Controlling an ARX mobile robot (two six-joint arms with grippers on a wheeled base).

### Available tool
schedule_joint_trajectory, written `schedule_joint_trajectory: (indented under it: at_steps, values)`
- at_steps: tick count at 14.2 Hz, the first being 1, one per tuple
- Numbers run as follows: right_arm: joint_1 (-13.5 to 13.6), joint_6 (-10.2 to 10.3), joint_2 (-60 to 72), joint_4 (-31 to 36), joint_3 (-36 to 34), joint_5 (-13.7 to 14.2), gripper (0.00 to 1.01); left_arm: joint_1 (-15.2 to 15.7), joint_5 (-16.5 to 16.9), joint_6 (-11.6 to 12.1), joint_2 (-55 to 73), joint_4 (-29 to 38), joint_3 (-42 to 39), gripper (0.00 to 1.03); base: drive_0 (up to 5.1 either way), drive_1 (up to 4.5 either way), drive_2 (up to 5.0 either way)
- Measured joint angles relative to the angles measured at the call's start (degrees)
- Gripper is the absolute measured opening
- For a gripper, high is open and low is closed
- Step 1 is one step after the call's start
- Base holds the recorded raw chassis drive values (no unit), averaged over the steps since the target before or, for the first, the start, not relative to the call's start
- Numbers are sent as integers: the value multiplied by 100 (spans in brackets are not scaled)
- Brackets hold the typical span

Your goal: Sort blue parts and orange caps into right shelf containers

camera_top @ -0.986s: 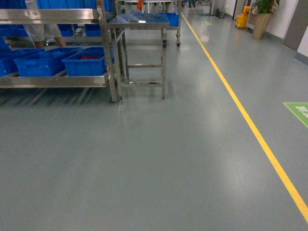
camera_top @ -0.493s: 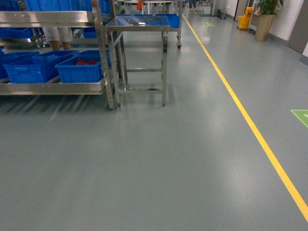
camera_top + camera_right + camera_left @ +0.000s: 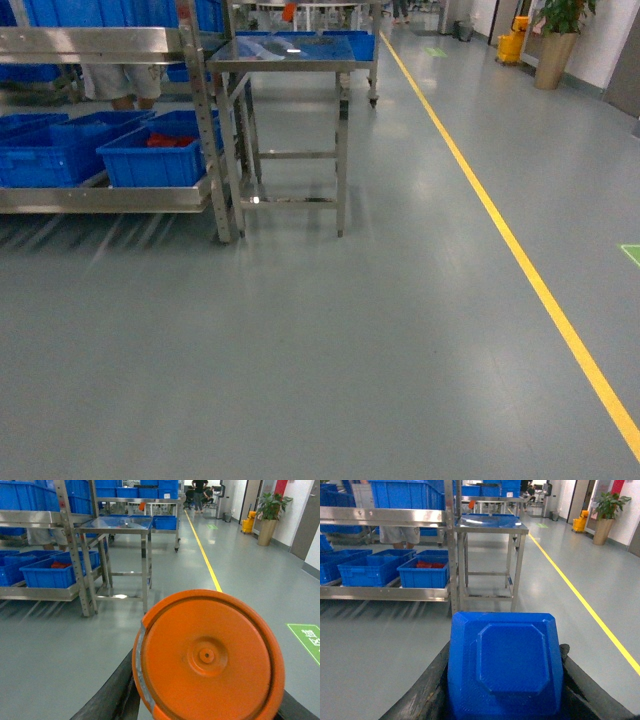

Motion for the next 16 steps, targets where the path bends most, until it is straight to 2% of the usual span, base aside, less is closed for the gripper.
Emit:
schedule_joint_trajectory:
  at_steps: [16]
  values:
    - [0, 0, 0, 4, 0, 0, 43, 0, 4, 0, 0, 9, 0, 43, -5, 411, -421]
